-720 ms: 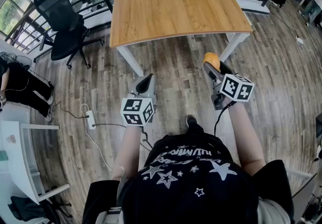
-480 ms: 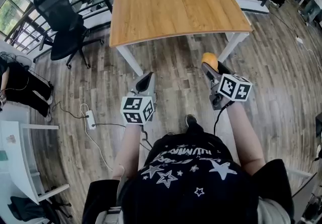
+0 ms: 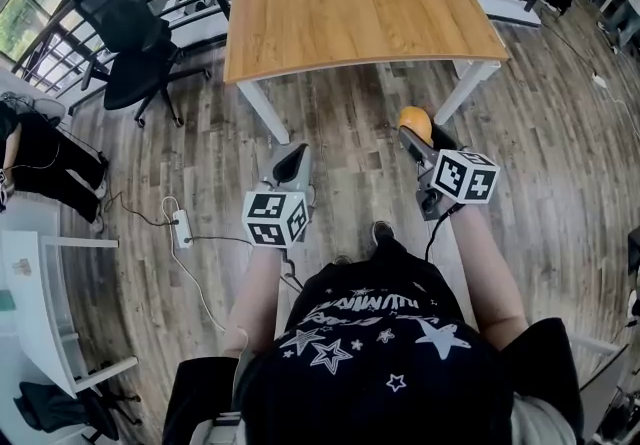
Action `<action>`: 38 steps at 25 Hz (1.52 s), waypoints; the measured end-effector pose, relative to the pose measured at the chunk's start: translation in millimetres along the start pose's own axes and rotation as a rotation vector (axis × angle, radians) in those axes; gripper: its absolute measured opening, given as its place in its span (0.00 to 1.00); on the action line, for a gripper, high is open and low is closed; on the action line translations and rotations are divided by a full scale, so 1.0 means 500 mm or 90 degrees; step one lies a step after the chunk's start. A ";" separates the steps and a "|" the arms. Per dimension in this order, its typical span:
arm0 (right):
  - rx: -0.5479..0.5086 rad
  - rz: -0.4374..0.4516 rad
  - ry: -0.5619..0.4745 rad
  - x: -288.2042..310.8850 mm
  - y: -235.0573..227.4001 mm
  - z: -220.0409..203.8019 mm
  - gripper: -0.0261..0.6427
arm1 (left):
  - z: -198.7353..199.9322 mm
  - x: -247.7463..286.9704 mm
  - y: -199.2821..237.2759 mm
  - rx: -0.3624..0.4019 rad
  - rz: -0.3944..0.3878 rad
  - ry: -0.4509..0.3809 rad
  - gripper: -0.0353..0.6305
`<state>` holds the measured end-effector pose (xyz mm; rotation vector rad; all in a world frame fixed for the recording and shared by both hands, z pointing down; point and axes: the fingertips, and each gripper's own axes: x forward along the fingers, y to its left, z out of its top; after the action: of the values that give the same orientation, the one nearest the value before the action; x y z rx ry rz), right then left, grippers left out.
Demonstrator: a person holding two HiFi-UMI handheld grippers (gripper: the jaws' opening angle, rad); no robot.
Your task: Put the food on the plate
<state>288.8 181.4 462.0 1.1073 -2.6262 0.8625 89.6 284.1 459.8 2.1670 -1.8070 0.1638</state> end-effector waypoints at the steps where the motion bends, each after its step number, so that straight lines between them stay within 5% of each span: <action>1: 0.002 0.002 0.000 -0.001 0.005 -0.008 0.52 | -0.007 -0.007 0.002 -0.001 0.000 0.003 0.06; 13: 0.016 0.020 0.036 0.044 0.002 -0.068 0.52 | -0.073 -0.028 0.047 -0.025 0.023 0.035 0.06; 21: -0.010 0.059 0.043 0.179 -0.028 0.022 0.52 | -0.028 0.072 0.134 -0.042 0.080 0.018 0.06; 38: -0.017 0.094 0.068 0.467 -0.219 0.253 0.52 | 0.110 0.439 0.214 -0.025 0.082 0.035 0.06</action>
<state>207.8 -92.6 491.0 0.8440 -2.6490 0.8851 22.4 44.5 488.3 2.0010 -1.9019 0.2133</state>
